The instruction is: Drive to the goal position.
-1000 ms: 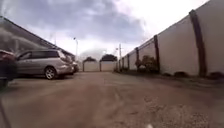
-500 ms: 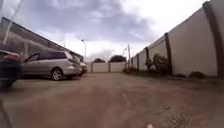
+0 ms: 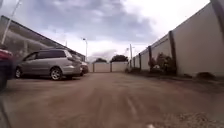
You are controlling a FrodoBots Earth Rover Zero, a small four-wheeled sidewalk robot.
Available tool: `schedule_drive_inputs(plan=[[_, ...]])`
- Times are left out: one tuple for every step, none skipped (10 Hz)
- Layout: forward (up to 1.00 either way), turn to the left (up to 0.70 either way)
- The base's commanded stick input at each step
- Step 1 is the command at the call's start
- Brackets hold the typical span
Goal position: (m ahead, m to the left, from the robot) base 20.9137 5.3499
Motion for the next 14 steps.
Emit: schedule_drive_inputs(plan=[[0.70, 0.00], [0.70, 0.00], [0.70, 0.00], [0.70, 0.00], [0.70, 0.00], [0.70, 0.00], [0.70, 0.00], [0.70, 0.00], [0.70, 0.00], [0.70, 0.00], [0.70, 0.00], [0.70, 0.00], [0.70, 0.00], [0.70, 0.00]])
